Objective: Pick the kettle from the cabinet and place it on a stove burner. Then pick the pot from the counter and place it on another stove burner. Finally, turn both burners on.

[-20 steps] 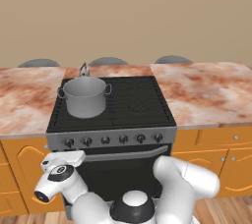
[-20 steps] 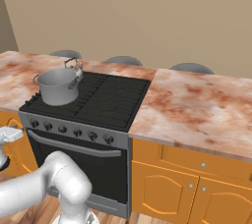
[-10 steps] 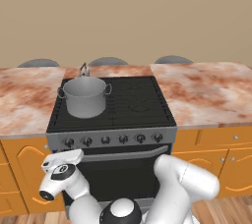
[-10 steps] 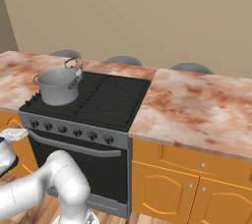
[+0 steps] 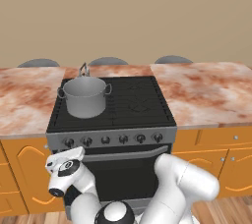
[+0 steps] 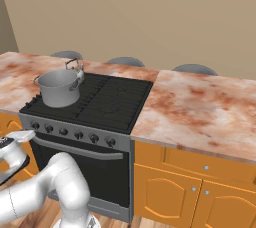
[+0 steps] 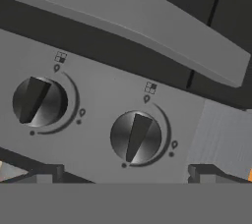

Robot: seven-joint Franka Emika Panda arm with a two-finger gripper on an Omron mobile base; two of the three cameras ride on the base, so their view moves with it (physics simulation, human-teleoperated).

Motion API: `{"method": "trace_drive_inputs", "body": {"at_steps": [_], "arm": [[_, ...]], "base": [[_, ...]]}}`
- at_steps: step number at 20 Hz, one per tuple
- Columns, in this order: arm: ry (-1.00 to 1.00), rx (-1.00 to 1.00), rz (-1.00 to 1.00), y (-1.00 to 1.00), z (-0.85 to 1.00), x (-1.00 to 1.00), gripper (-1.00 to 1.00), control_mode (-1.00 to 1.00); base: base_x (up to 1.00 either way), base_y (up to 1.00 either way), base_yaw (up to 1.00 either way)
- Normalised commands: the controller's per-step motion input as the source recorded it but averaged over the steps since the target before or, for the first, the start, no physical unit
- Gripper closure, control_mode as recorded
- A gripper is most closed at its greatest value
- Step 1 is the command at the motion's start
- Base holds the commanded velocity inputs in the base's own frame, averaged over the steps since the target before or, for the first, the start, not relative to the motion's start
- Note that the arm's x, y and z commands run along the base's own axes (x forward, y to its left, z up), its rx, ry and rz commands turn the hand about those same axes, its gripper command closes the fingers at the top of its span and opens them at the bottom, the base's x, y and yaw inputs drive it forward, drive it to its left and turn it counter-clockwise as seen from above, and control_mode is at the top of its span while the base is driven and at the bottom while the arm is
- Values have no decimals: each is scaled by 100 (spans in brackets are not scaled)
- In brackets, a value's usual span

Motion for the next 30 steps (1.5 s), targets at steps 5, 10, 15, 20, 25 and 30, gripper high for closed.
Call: {"method": "trace_drive_inputs", "body": {"at_steps": [5, 10, 15, 20, 25, 30], "arm": [[0, 0, 10, 0, -13, 20, -100, -100], [-1, 0, 7, 0, -5, 13, -100, -100], [-1, 0, 3, 10, -2, 10, -100, -100], [0, 0, 2, 11, -1, 13, -100, -100], [0, 0, 1, 3, -4, 8, -100, -100], [0, 0, 0, 0, -4, 0, -100, -100]], "base": [[0, 0, 0], [0, 0, 0], [0, 0, 0], [0, 0, 0], [0, 0, 0], [0, 0, 0]]}}
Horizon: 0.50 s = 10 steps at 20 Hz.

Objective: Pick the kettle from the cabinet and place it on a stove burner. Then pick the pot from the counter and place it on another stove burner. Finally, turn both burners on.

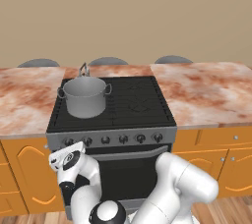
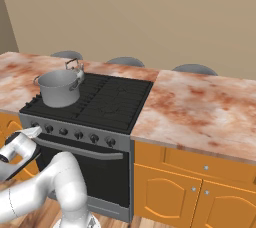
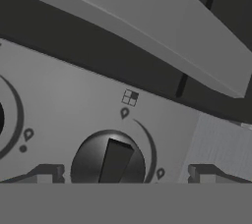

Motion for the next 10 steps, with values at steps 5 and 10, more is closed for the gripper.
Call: {"method": "trace_drive_inputs", "body": {"at_steps": [5, 10], "arm": [[0, 0, 0, 0, -1, 1, -100, -100], [0, 0, 0, 0, 0, 0, -100, -100]], "base": [[0, 0, 0], [0, 0, 0]]}}
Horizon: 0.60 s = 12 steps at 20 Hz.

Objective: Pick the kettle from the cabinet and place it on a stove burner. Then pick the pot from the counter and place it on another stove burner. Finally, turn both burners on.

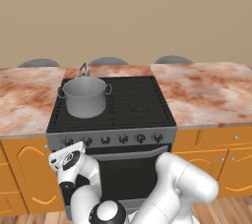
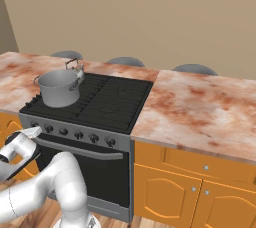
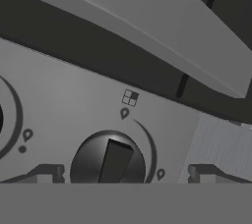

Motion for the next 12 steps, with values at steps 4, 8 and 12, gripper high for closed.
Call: {"method": "trace_drive_inputs", "body": {"at_steps": [4, 8, 12], "arm": [[0, 0, 0, 0, 0, 1, -100, -100], [-1, 0, 0, 0, 0, 1, -100, -100], [-1, 0, 0, 0, 0, 1, -100, -100]], "base": [[0, 0, 0], [0, 0, 0], [0, 0, 0]]}}
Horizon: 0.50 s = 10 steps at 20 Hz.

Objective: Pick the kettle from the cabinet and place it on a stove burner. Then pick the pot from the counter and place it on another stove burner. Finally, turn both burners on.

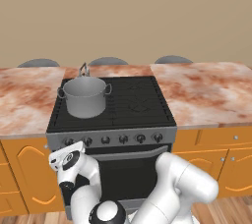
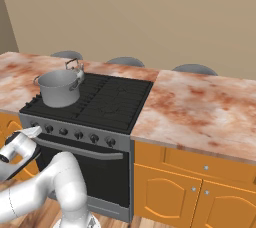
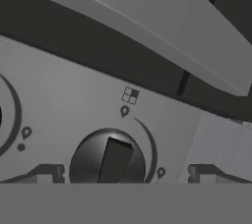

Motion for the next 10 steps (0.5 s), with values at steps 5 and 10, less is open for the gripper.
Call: {"method": "trace_drive_inputs", "body": {"at_steps": [5, 10], "arm": [[0, 0, 0, 0, 0, 6, -100, -100], [0, 0, 0, 0, 0, 9, -100, -100]], "base": [[0, 0, 0], [0, 0, 0]]}}
